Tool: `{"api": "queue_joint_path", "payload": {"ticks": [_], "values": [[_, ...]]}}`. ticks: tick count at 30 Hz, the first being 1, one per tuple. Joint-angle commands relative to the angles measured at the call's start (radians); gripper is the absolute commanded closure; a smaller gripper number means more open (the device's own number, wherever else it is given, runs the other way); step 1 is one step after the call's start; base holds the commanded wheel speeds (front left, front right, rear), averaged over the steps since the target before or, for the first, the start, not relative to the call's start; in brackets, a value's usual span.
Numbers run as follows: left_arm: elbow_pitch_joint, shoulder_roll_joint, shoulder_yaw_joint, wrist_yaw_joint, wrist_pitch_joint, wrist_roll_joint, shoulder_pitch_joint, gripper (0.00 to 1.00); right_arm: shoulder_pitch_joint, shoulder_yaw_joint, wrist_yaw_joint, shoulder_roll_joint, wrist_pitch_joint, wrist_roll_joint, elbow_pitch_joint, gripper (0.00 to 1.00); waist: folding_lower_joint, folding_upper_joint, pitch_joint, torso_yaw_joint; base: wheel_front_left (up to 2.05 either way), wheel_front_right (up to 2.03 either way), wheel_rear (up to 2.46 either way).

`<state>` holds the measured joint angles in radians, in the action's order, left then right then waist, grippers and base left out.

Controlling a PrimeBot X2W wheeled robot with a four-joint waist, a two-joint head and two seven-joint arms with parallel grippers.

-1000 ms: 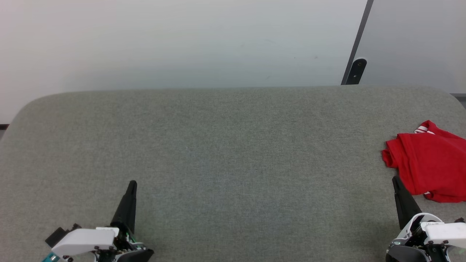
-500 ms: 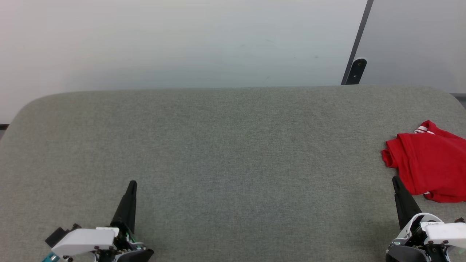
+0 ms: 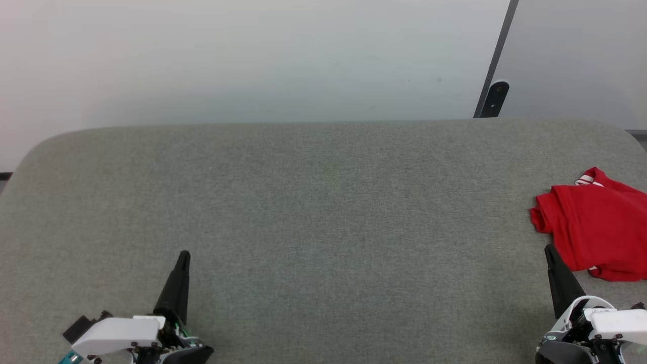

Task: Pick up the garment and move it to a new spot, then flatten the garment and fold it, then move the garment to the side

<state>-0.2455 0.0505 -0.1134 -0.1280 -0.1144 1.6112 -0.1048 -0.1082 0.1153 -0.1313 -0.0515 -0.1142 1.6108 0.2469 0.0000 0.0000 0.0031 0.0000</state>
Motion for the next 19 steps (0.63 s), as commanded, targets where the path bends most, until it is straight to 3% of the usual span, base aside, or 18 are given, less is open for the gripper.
{"api": "queue_joint_path", "payload": {"ticks": [1,19], "values": [[-0.001,-0.001,-0.003,-0.006,-0.003,0.003,-0.011,1.0,-0.004,0.001,0.001,0.004,0.001,0.002,0.0,1.0,0.0,0.0,0.0,0.0,0.0,0.0,0.0],[-0.001,-0.001,-0.003,-0.006,-0.003,0.003,-0.011,1.0,-0.004,0.001,0.001,0.004,0.001,0.003,0.0,1.0,0.0,0.0,0.0,0.0,0.0,0.0,0.0]]}}
